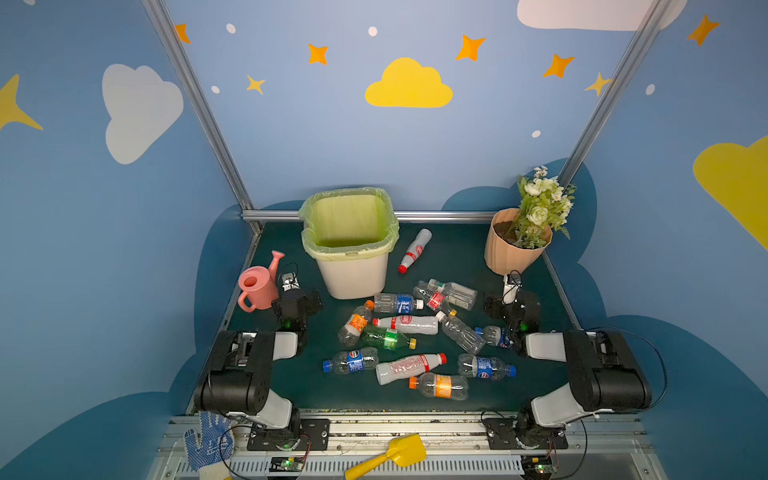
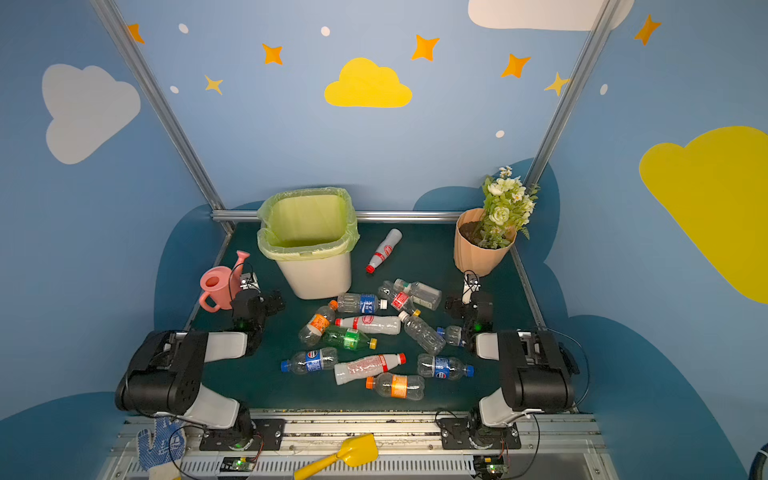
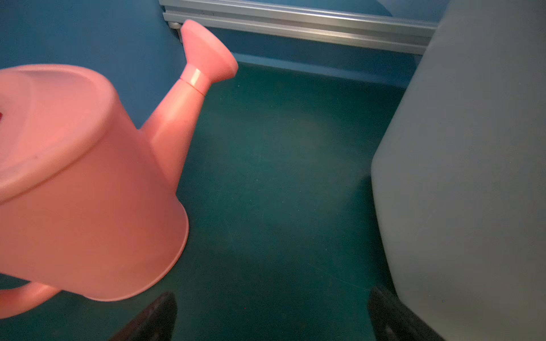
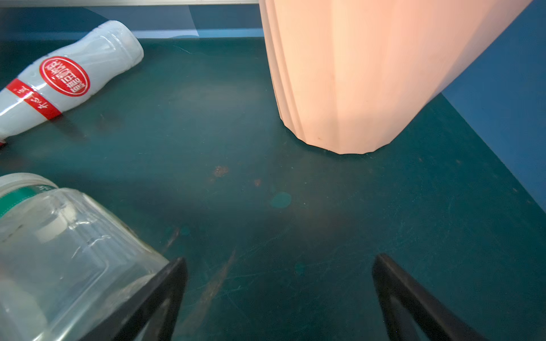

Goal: Throw the plastic bottles in the bin

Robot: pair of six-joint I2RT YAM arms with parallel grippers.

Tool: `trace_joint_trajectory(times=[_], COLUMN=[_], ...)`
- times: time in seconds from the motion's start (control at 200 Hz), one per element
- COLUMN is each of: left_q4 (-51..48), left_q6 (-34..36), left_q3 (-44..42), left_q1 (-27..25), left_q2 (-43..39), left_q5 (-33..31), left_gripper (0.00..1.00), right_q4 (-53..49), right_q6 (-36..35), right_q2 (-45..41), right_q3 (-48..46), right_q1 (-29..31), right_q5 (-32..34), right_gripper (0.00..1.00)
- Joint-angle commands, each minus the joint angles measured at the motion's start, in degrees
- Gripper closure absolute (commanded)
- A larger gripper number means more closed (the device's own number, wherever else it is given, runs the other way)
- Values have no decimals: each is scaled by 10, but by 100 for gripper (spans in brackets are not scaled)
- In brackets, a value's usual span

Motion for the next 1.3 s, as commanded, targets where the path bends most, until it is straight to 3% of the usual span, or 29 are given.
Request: trace_joint_trajectory(times=[0.0, 0.946, 0.986, 1.081, 1.176, 1.291], left_q4=[-6, -7, -47, -70, -194, -296], left_q6=[-5, -16, -23, -40, -57, -62], left_q3=[7, 7, 18, 12, 38, 64], left_q1=[3, 3, 5, 9, 11, 12], left_q2=[-7, -13, -28, -71, -144, -226], left_q5=[3, -11, -26, -52, -93, -106], left_gripper=[0, 0, 0, 0, 0, 0], right_q4=[8, -20, -48, -222, -335, -422], right_q6=[2, 7, 10, 34, 46, 83], right_q2=[-9, -24, -40, -92, -141, -176], right_q3=[10, 24, 38, 94, 138, 189], right_q1=[0, -1, -1, -1, 0, 15], right_q5=[-1, -2, 2, 0, -73, -113], right_gripper=[3, 3, 3, 3, 3, 5])
